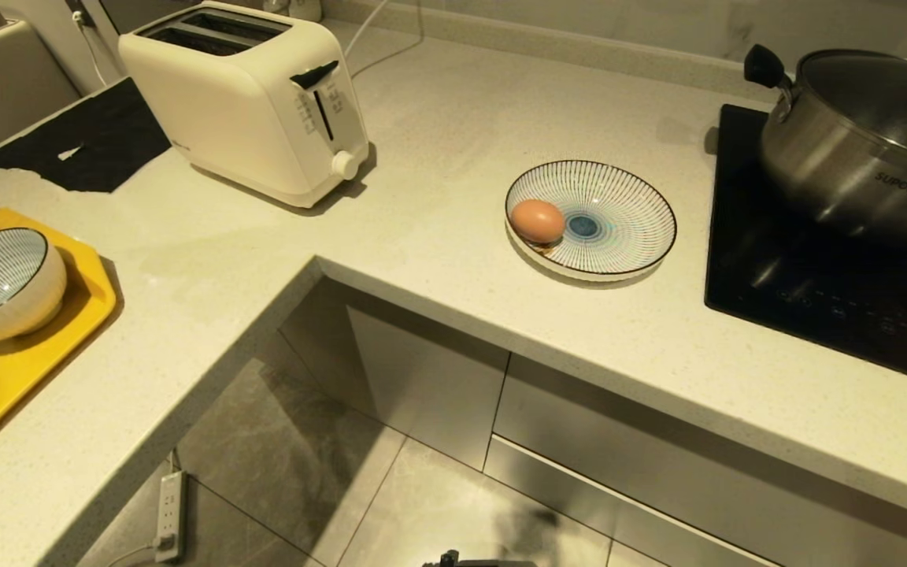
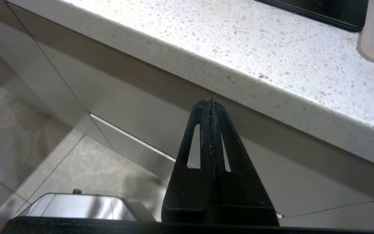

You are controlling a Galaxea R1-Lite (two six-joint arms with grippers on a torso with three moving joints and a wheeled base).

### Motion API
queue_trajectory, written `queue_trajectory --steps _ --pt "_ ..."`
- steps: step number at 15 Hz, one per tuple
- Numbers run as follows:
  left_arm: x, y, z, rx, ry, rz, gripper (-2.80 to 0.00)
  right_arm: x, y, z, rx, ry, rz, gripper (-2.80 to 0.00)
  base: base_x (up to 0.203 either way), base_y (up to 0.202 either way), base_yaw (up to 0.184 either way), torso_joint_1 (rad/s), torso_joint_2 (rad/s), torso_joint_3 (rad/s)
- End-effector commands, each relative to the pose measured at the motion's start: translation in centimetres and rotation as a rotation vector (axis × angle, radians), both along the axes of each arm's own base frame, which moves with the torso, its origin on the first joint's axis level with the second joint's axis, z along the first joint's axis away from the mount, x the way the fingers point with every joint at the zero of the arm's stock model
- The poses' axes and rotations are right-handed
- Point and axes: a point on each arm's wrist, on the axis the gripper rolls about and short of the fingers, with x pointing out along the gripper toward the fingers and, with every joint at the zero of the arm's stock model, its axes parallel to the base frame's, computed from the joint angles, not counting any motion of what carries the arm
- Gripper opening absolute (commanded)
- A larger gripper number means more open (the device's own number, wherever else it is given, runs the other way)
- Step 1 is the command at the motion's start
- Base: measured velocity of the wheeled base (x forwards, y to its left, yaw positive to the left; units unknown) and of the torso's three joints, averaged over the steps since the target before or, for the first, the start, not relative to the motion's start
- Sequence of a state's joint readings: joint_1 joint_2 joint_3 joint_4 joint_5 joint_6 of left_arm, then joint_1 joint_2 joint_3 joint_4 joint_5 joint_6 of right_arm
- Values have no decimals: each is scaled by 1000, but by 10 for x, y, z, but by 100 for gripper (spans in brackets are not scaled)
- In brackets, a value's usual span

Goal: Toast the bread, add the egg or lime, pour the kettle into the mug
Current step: Pick up the egg

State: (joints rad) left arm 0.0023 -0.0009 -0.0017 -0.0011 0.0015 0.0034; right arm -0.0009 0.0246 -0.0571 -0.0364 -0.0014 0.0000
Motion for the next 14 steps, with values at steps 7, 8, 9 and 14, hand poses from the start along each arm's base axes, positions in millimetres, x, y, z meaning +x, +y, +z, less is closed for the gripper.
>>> queue_trajectory --steps 7,8,9,14 --pt "0 0 0 0 1 1 -280 107 5 122 22 284 210 -280 0 0 0 0 0 0" --pt "0 0 0 0 1 1 -280 132 6 133 26 303 236 -280 0 0 0 0 0 0" --pt "0 0 0 0 0 1 -280 158 8 146 28 311 267 -280 0 0 0 0 0 0" --pt "0 0 0 0 1 1 -280 243 44 207 41 255 428 -280 0 0 0 0 0 0"
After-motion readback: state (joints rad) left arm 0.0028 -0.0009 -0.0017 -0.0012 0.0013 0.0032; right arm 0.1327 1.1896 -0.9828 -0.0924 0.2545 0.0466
